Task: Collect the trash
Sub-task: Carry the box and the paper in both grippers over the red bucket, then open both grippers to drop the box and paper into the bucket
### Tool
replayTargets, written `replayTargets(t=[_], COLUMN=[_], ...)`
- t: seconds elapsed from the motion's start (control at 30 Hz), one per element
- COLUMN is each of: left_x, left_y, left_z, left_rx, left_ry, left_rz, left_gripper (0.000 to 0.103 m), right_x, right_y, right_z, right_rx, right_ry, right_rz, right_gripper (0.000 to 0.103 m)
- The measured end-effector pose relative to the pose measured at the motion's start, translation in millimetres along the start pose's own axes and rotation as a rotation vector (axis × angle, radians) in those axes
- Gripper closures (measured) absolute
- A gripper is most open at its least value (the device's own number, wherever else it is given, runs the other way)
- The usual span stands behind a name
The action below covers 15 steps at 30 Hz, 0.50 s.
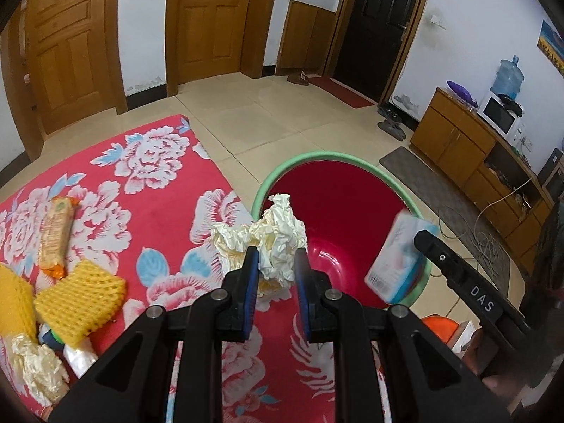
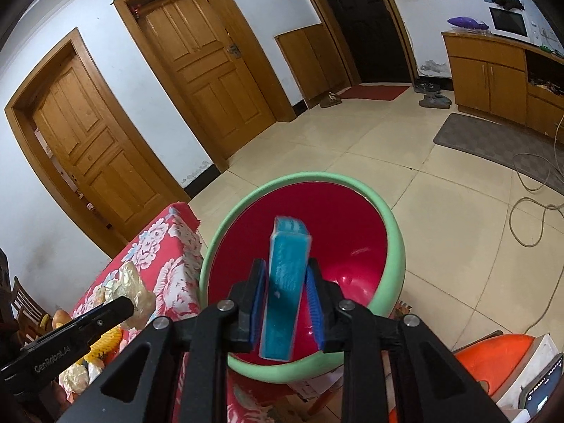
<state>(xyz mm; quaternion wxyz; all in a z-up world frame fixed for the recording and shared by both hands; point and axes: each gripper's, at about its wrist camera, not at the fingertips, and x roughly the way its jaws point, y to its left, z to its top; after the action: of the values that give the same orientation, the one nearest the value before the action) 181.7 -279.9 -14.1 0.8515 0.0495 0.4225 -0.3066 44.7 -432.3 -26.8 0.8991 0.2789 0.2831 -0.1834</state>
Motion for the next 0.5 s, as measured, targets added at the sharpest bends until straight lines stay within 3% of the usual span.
replayTargets(t=[0.5], left_x=[20.3], left_y=[-23.6], left_z=[11.3], left_rx=[0.035], left_ry=[0.013], left_rz=[-0.011], left_gripper=[0.084], right_x=[-17.7], right_y=[-15.6], right_z=[4.7], right_rx=[0.078], right_ry=[-0.03], right_rz=[0.029], right_gripper=[0.074])
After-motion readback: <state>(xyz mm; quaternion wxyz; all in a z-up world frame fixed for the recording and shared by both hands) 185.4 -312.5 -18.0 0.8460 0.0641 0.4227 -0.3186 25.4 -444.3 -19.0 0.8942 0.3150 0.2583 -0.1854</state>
